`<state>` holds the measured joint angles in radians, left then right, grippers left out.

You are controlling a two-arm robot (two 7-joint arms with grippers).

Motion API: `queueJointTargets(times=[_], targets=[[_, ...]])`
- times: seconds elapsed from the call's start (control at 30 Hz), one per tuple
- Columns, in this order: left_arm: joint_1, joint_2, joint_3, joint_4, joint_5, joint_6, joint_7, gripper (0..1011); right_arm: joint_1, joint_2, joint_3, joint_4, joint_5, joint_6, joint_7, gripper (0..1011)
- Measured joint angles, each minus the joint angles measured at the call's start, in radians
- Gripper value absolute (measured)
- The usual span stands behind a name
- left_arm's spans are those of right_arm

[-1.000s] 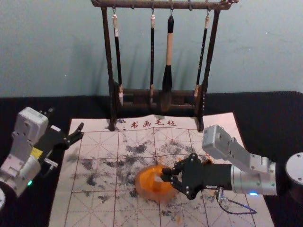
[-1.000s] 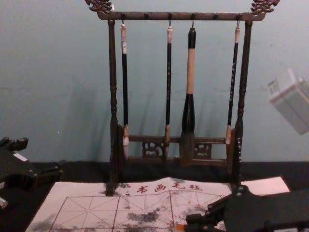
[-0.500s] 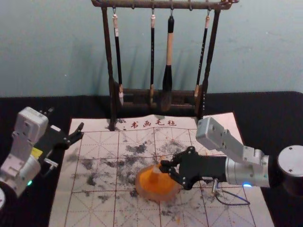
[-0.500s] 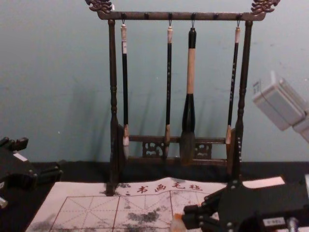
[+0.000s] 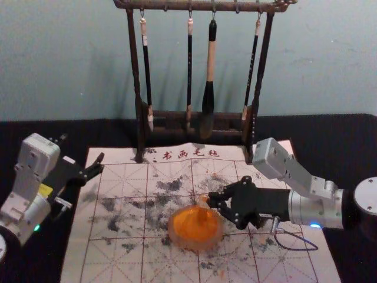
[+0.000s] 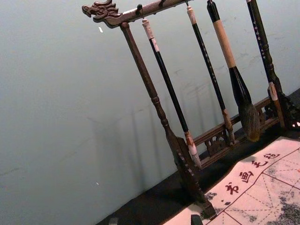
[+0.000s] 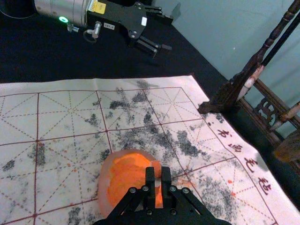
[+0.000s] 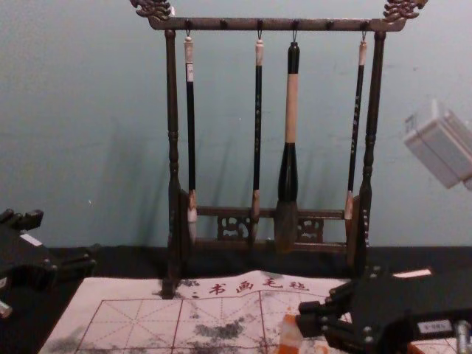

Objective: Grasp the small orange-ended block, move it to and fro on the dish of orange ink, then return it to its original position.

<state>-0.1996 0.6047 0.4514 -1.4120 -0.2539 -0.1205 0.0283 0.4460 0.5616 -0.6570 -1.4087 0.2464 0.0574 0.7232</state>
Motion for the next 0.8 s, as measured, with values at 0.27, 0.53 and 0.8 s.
queueJointTargets(times=[0.27,0.53,0.8], targets=[[0.0,0.0,0.0,0.0,0.0,0.0,0.0,1001,-0.034,0.033,0.013,-0.043,0.019,0.005,0.003,49],[0.0,0.0,0.0,0.0,0.0,0.0,0.0,1001,-0.068,0.067,0.021,-0.099,0.045,0.003,0.02,49],[0.0,0.0,0.0,0.0,0.0,0.0,0.0,1001,-0.074,0.07,0.008,-0.113,0.05,0.002,0.028,49]])
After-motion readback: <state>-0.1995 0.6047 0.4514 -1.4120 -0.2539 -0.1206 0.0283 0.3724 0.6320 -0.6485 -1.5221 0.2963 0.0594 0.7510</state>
